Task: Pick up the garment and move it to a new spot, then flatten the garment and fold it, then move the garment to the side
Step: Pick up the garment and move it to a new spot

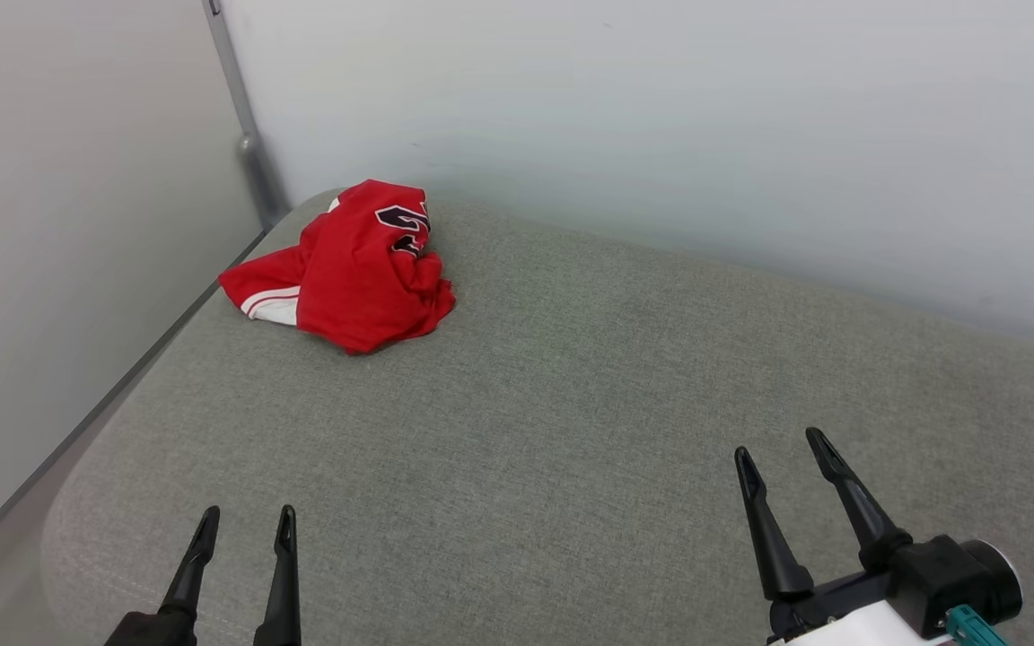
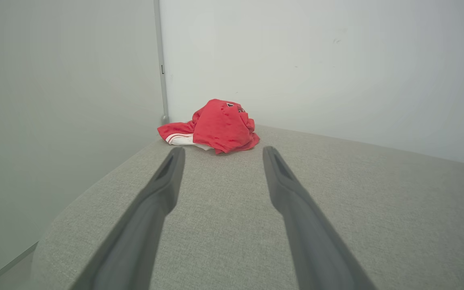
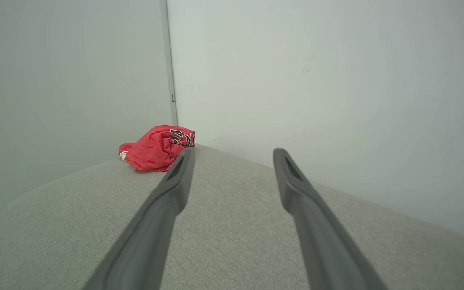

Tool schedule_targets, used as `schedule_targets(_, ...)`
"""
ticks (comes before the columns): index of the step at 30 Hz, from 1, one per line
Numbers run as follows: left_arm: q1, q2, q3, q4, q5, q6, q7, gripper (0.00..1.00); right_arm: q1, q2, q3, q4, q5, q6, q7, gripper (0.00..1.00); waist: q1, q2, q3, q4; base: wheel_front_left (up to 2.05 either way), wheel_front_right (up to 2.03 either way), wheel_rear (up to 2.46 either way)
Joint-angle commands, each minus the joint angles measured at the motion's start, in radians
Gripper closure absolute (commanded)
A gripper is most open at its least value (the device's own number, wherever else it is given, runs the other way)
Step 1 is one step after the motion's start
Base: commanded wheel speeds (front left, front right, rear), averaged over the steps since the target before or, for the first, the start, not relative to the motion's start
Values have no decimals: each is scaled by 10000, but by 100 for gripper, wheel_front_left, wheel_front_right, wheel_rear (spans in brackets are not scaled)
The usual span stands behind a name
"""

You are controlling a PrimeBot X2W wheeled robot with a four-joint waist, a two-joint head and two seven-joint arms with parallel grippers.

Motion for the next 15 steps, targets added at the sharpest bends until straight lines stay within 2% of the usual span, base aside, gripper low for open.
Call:
schedule_targets(1,98,-7,5,-28,23,-13,-28,0,96,9,11,18,31,-3,-21,0,0,0,-6,12,0,0,0)
schedule_targets(11,144,-7,135,37,-105,-48,-28,0,58,7,111,-42,-21,-3,-21,0,0,0,141,-208,0,0,0)
schedule_targets(15,-129,-10,189,55,-317,195,-26,0,-196,7,80,-154,-207,-3,-21,0,0,0,590,-464,0,0,0)
